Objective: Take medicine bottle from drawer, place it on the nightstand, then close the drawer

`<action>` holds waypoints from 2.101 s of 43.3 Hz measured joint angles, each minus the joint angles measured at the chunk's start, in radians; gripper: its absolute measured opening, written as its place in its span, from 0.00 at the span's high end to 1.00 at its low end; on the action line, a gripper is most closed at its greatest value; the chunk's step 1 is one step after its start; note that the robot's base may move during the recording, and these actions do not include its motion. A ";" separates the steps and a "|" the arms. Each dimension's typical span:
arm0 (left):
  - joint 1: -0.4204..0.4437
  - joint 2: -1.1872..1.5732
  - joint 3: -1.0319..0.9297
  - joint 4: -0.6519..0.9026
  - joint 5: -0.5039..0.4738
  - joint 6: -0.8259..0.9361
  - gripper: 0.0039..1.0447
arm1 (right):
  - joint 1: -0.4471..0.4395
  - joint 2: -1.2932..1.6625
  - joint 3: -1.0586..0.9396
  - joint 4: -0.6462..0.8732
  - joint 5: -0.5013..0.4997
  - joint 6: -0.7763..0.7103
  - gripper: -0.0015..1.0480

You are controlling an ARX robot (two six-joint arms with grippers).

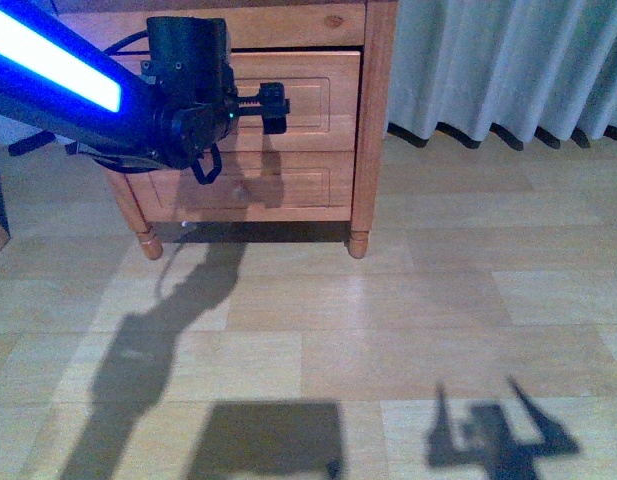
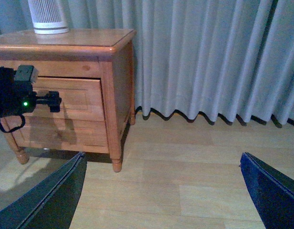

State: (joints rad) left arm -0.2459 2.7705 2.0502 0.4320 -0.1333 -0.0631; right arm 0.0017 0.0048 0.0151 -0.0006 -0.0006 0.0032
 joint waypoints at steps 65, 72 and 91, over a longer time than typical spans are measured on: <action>0.032 -0.136 -0.394 0.293 0.045 -0.082 0.76 | 0.000 0.000 0.000 0.000 0.000 0.000 0.07; 0.016 -0.270 -0.704 0.453 0.042 -0.151 0.76 | 0.000 0.000 0.000 0.000 0.000 0.000 0.07; -0.060 -0.444 -1.176 0.708 0.005 -0.239 0.76 | 0.000 0.000 0.000 0.000 0.000 0.000 0.07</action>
State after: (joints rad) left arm -0.3054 2.3264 0.8738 1.1397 -0.1287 -0.3023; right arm 0.0017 0.0048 0.0151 -0.0006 -0.0006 0.0032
